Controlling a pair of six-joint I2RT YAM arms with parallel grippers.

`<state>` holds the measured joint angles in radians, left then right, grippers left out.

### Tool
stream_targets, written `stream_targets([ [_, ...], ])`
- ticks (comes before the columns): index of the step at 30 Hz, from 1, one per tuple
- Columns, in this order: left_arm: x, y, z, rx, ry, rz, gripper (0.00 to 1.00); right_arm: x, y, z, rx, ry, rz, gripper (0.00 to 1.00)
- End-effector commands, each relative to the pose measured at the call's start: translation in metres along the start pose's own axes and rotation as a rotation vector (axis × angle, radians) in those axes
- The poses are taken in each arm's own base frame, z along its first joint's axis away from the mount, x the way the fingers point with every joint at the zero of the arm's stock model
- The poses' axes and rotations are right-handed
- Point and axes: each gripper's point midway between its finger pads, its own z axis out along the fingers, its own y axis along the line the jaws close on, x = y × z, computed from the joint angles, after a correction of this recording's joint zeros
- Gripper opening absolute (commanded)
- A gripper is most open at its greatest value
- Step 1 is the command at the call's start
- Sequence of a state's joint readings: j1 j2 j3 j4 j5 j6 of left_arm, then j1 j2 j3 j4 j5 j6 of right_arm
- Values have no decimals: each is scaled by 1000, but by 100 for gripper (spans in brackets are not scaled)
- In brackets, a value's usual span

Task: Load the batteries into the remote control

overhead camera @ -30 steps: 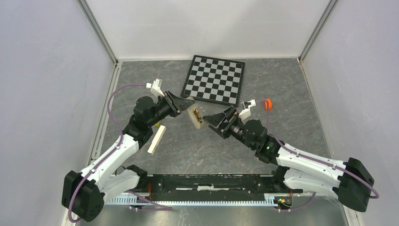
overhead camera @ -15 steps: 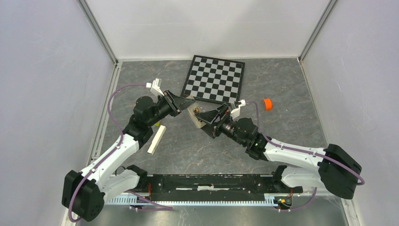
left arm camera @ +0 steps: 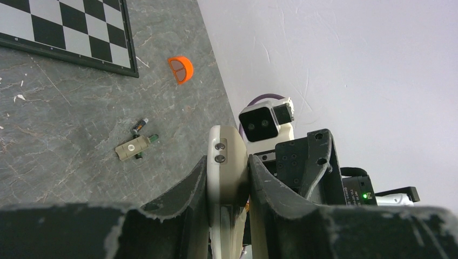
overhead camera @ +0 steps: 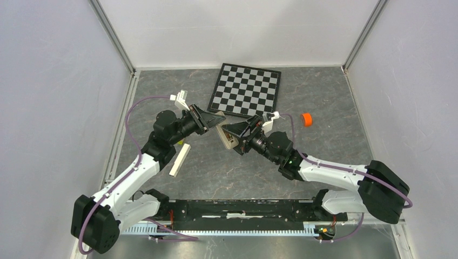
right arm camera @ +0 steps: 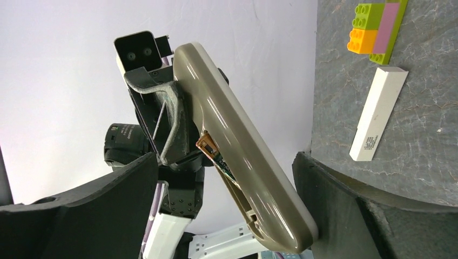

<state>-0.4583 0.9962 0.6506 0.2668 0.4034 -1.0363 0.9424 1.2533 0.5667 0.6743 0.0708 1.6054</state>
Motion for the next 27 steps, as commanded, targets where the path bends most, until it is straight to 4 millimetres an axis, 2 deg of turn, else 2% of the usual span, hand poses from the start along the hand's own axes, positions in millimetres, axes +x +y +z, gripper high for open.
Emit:
stream_targets([
  [1, -7, -28, -2, 95, -5, 55, 2, -2, 30, 4, -91, 9, 51, 98],
  [8, -6, -25, -1, 94, -2, 58, 2, 1, 28, 3, -100, 38, 85, 83],
  [12, -6, -26, 0, 99, -3, 54, 2, -1, 27, 2, -99, 41, 97, 78],
  [17, -6, -26, 0, 103, -2, 53, 2, -1, 28, 0, -113, 59, 118, 76],
  [21, -5, -26, 1, 106, 1, 49, 2, -2, 30, 0, -121, 59, 118, 78],
  [27, -5, -26, 1, 115, -1, 43, 2, -2, 33, 1, -143, 85, 135, 70],
])
